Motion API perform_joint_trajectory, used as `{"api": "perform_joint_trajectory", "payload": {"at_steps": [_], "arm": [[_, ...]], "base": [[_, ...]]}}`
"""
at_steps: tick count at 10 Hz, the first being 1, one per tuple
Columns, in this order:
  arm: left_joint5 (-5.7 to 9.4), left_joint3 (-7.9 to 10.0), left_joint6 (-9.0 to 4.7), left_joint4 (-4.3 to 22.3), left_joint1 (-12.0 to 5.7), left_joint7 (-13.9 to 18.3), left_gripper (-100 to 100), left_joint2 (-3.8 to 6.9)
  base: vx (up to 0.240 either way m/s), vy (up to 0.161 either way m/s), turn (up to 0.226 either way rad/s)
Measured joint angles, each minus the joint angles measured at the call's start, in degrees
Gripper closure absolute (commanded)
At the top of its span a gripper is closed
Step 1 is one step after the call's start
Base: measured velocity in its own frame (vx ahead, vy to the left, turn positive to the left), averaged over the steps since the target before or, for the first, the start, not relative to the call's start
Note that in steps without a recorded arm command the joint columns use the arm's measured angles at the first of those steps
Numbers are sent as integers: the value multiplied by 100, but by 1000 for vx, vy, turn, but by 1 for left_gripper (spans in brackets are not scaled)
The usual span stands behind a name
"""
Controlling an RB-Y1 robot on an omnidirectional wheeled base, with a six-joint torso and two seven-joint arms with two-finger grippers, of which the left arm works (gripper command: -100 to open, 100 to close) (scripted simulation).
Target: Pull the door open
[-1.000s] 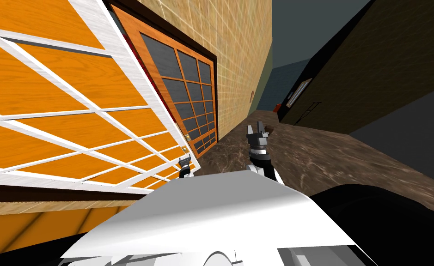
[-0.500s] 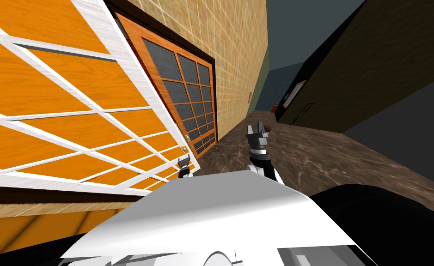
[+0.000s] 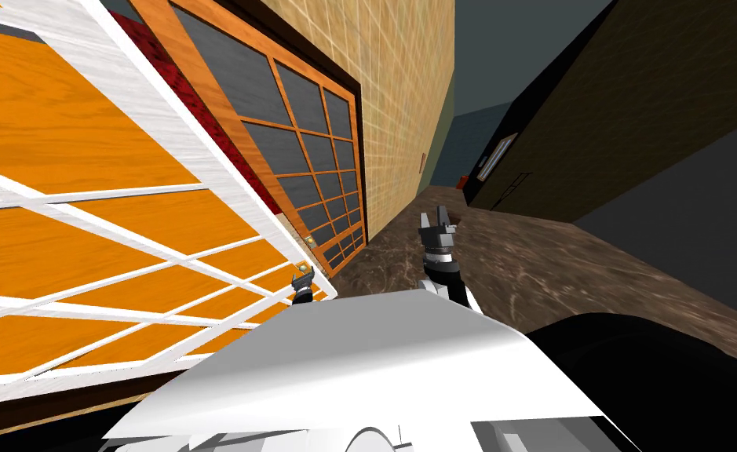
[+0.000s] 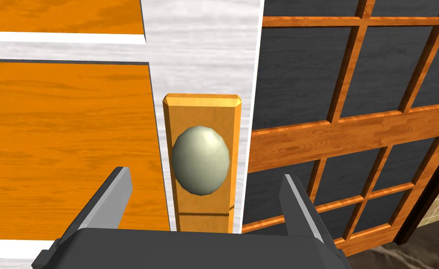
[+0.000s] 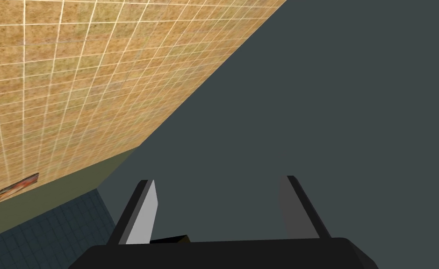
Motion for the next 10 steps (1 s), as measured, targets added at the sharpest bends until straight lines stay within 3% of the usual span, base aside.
{"api": "perform_joint_trajectory", "payload": {"at_steps": [2,3,8,10], "arm": [[15,-16,-105,218,-6,252,-100,189],[16,-17,-118,231,-8,286,100,201],[12,-21,-91,226,-1,248,100,186],[-15,-69,-100,220,-10,298,100,222]], "base": [[118,15,-45],[-14,0,18],[-13,-1,-3],[-156,11,-77]]}}
